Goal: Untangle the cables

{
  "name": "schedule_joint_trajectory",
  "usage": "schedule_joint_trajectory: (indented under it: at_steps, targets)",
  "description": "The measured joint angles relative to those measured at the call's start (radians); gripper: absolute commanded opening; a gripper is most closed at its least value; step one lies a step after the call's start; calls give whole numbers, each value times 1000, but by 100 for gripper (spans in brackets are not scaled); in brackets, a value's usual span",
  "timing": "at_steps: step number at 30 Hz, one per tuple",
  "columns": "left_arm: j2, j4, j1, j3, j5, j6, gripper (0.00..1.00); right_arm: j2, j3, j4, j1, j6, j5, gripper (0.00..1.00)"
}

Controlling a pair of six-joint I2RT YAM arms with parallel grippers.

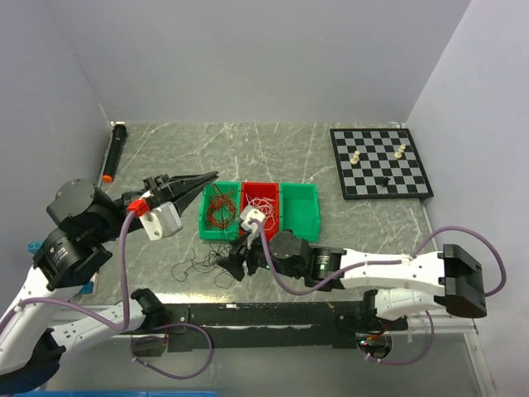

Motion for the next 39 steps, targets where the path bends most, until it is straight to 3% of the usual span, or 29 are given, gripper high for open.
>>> schedule_joint_trajectory:
  at_steps: [3,6,14,15,19,22,24,27,29,34,36,38,39]
  targets:
    - [3,10,0,14,2,-9,1,50,37,9,0,-16,-2,35]
    - [3,16,0,22,2,-11,1,70,61,12,0,-27,-6,1]
    - [-1,73,7,23,-42,7,2,-11,17,0,0,-5,37,0]
    - [-3,82,8,23,-52,14,6,-44,-7,-5,0,3,47,0]
    - [-15,89,10,18,-81,62,41,-209,-103,-48,0,33,74,0]
    - [-32,57,10,-10,-75,90,54,-316,-133,-79,0,51,90,0]
    - [-39,27,10,-45,-61,92,76,-368,-135,-103,0,59,98,0]
    - [-40,-5,10,-103,-49,71,93,-425,-135,-146,1,66,100,0]
    - [-36,-27,10,-135,-40,57,99,-452,-135,-173,2,71,100,0]
    - [-2,-48,10,-158,-16,-12,95,-486,-125,-231,9,74,95,0]
    - [12,-58,10,-153,5,-37,79,-486,-116,-249,11,73,95,0]
    - [23,-84,10,-136,42,-52,53,-486,-107,-254,12,72,92,0]
    - [29,-97,10,-127,62,-59,47,-485,-99,-259,14,71,89,0]
